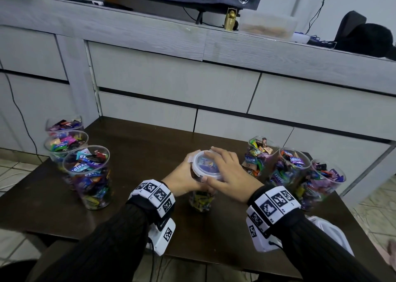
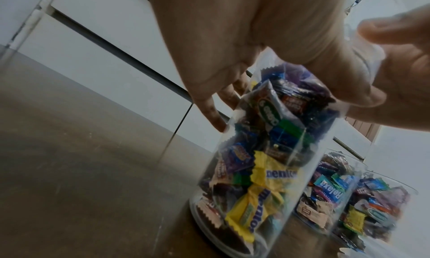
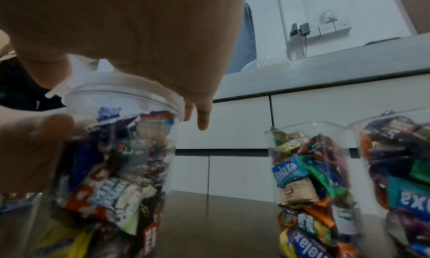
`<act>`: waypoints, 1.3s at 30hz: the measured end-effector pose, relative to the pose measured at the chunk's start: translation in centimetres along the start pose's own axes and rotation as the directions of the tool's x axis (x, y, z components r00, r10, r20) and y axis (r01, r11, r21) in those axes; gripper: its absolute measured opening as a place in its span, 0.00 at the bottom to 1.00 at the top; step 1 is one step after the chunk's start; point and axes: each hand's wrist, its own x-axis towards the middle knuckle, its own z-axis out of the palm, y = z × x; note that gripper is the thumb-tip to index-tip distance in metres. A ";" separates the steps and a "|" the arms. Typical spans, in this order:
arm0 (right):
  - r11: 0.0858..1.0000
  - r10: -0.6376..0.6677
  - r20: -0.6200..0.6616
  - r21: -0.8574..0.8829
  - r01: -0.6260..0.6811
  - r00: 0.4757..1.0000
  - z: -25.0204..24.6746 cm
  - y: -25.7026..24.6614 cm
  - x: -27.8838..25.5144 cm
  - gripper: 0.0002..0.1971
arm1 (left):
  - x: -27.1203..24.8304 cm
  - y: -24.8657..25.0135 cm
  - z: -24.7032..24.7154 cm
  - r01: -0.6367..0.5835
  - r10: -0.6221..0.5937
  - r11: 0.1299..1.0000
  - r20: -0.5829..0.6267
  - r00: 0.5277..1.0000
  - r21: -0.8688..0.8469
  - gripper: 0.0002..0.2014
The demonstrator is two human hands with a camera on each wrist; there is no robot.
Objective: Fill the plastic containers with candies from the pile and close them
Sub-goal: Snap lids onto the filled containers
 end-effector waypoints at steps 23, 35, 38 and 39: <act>0.991 0.044 -0.018 0.124 -0.041 0.999 1.3 0.4 -0.4 0.41 | -0.1 -0.6 -0.8 0.018 -0.027 0.988 0.056 0.998 0.153 0.54; 0.970 0.065 -0.084 0.237 -0.043 0.994 2.1 0.5 -0.3 0.36 | 0.0 -0.9 -0.9 0.036 -0.044 0.992 0.063 0.997 0.124 0.54; 0.963 0.062 -0.089 0.268 -0.036 0.994 2.1 0.6 -0.3 0.37 | -0.2 -0.7 -0.8 0.038 -0.046 0.992 0.066 0.997 0.120 0.54; 0.960 0.063 -0.093 0.279 -0.034 0.994 2.1 0.6 -0.2 0.37 | -0.2 -0.6 -0.7 0.034 -0.042 0.993 0.067 0.997 0.117 0.53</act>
